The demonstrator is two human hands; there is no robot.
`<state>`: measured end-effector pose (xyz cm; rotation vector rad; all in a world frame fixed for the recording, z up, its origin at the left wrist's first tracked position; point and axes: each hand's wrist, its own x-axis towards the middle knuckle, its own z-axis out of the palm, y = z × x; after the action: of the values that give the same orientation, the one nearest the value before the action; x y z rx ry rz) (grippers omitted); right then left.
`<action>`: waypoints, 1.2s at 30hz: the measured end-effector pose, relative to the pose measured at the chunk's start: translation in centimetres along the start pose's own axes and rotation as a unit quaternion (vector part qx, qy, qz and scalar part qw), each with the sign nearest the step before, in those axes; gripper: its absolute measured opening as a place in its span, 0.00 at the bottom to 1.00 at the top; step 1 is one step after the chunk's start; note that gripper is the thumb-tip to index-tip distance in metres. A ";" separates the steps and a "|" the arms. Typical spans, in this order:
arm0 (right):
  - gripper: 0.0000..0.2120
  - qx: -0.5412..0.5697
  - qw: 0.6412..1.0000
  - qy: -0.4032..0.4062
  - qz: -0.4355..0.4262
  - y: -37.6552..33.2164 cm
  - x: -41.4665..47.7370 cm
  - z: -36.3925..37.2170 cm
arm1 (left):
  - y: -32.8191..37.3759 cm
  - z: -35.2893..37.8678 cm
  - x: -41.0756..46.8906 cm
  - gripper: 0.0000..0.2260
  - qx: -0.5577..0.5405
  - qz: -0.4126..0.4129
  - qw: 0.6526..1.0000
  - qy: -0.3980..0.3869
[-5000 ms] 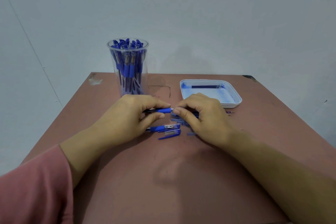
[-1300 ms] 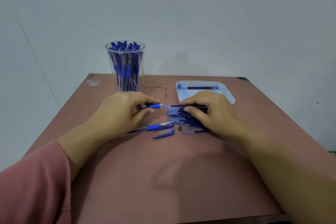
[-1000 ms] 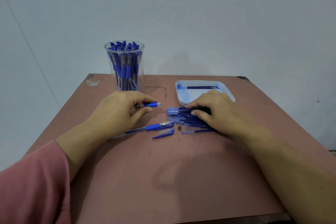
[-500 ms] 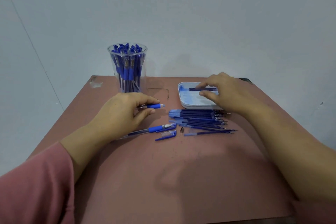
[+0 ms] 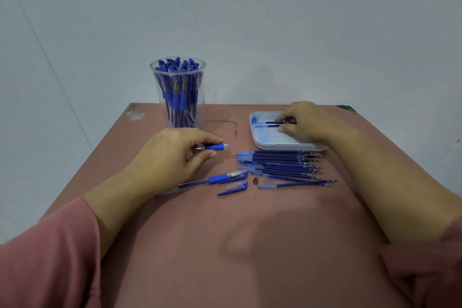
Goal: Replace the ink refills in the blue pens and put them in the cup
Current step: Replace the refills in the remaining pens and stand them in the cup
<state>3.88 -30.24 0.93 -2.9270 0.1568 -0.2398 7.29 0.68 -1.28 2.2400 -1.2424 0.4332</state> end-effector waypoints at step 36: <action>0.13 0.190 0.973 0.044 -0.127 -5.9 -9.5 -2.5 | 0.4 -0.1 -0.2 0.12 -0.044 -0.005 0.999 0.008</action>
<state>-5.30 -23.79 3.18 -2.5488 -0.2290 -0.3907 6.85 0.65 -1.18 2.1639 -1.2172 0.3830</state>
